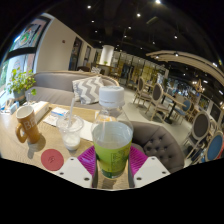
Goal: Pour water
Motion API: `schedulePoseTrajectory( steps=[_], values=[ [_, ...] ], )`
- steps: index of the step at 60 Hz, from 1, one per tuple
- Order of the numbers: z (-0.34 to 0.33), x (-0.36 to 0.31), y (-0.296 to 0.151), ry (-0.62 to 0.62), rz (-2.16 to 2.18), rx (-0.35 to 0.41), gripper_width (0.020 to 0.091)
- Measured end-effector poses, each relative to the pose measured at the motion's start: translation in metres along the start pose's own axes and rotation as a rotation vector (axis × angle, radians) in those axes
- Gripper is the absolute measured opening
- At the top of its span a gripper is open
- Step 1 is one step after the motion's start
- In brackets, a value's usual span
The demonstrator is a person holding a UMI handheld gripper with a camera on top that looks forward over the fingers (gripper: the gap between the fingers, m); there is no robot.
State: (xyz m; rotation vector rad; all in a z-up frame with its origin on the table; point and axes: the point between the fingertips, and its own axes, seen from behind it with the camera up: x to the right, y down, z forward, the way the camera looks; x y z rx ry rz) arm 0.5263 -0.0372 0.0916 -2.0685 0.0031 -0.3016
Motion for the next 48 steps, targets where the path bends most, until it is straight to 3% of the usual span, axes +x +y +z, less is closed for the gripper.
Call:
schedulePoseTrajectory(
  steps=[9, 25, 34, 48],
  values=[
    [-0.017, 0.01, -0.055, 0.129, -0.223, 0.044, 0.041],
    [-0.048, -0.031, -0.155, 0.345, -0.743, 0.123, 0.0408],
    [-0.049, -0.069, -0.19, 0.48, -1.111, 0.092, 0.0408],
    [-0.025, -0.136, -0.201, 0.546, -1.579, 0.032, 0.0408]
  ],
)
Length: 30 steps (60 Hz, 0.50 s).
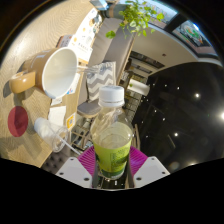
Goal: Pour water
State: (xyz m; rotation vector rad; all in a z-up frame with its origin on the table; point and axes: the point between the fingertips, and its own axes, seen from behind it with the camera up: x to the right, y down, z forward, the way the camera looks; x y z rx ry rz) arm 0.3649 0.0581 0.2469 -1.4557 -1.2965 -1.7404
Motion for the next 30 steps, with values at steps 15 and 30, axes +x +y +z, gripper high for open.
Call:
schedulePoseTrajectory(
  steps=[15, 30],
  values=[
    [0.005, -0.012, -0.049, 0.018, -0.253, 0.05, 0.0406],
    [-0.002, -0.006, -0.041, -0.033, -0.085, 0.025, 0.0407]
  ],
)
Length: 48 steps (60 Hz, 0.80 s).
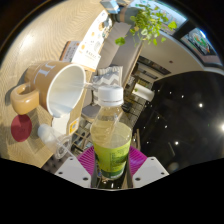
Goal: Pour water
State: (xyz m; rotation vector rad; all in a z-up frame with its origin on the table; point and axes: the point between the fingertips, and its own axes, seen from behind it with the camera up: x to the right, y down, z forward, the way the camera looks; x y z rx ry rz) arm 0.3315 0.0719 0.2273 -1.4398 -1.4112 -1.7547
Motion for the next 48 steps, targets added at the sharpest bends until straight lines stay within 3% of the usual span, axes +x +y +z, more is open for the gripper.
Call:
schedulePoseTrajectory(
  steps=[16, 34, 48],
  values=[
    [-0.046, 0.023, 0.021, -0.165, 0.789, 0.066, 0.0412],
    [-0.061, -0.044, -0.009, -0.51, 1.54, 0.178, 0.0411],
    [-0.054, -0.109, -0.03, -0.672, 1.761, 0.141, 0.0412]
  ],
)
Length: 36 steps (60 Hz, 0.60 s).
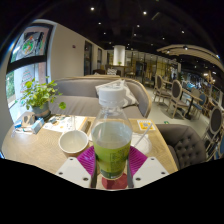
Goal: Pour water
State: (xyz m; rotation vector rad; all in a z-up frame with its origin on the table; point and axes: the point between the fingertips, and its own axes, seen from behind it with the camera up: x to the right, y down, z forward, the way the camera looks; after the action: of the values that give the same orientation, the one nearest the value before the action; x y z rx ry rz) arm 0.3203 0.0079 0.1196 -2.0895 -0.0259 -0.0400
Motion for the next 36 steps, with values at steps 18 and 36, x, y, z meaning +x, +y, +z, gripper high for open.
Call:
schedulePoseTrajectory(
  steps=[18, 36],
  values=[
    [0.019, 0.006, 0.053, -0.005, 0.058, -0.055, 0.0414],
    [0.019, 0.017, 0.065, 0.028, 0.089, -0.034, 0.0513]
  ],
)
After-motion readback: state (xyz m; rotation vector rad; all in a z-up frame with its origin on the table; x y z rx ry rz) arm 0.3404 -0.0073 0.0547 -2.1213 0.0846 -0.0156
